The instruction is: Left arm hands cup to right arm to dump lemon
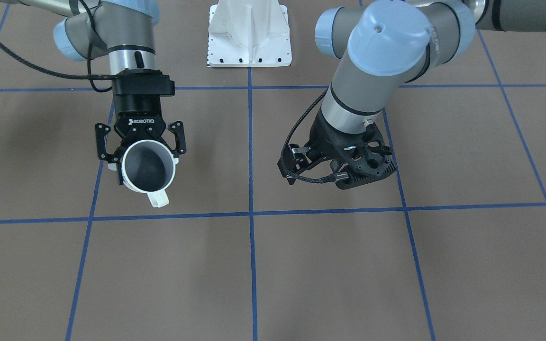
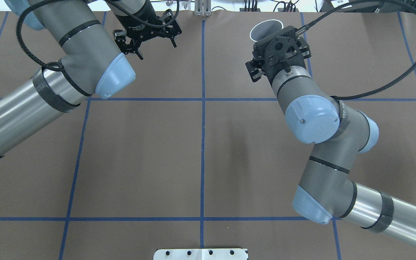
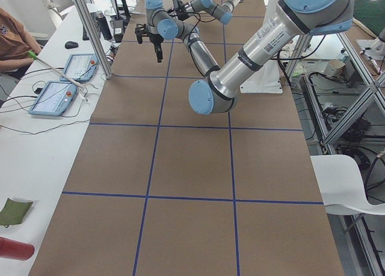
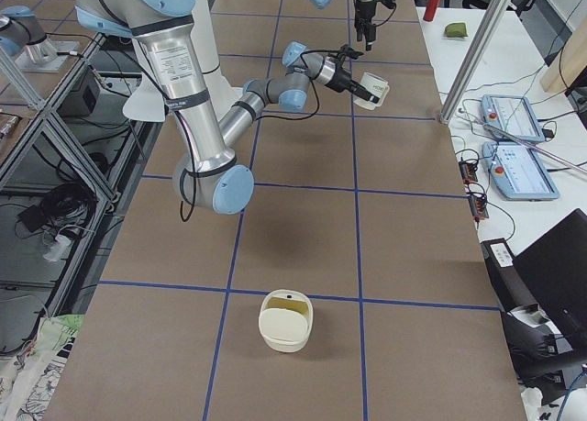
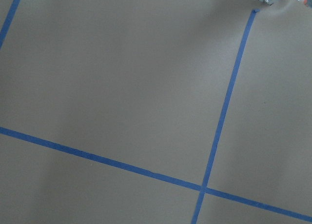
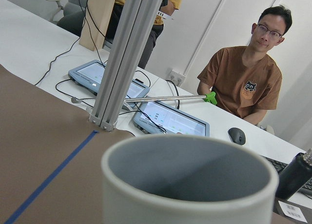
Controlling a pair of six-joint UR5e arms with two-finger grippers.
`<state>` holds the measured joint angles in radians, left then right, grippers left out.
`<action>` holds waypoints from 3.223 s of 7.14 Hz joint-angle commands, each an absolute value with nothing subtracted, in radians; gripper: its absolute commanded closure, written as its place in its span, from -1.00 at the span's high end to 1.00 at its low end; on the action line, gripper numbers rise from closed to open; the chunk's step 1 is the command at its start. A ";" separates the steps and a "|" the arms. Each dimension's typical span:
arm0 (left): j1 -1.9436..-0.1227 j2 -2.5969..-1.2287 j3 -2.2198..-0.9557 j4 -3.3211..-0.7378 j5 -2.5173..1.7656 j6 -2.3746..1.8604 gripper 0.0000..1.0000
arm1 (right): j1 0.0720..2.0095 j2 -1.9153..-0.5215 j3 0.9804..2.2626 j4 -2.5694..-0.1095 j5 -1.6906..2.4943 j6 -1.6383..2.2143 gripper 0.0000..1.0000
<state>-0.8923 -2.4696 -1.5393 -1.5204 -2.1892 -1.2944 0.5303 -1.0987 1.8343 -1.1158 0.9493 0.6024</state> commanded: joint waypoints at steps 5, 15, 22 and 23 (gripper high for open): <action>-0.896 -2.482 -1.531 -1.854 -2.477 -1.668 1.00 | 0.426 -0.996 1.755 -1.117 0.816 0.606 -0.57; -0.856 -2.562 -1.404 -1.952 -2.414 -1.718 0.73 | 0.377 -0.996 1.763 -1.115 0.719 0.604 -0.57; -0.828 -2.560 -1.390 -1.971 -2.416 -1.712 -0.03 | 0.377 -0.992 1.761 -1.111 0.719 0.604 -0.56; -0.828 -2.560 -1.390 -1.971 -2.416 -1.710 -0.15 | 0.377 -0.992 1.761 -1.111 0.719 0.604 -0.55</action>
<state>-0.8300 -2.5609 -1.3898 -1.9714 -2.4160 -1.7129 0.3777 -0.9925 1.7611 -1.1108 0.7194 0.6044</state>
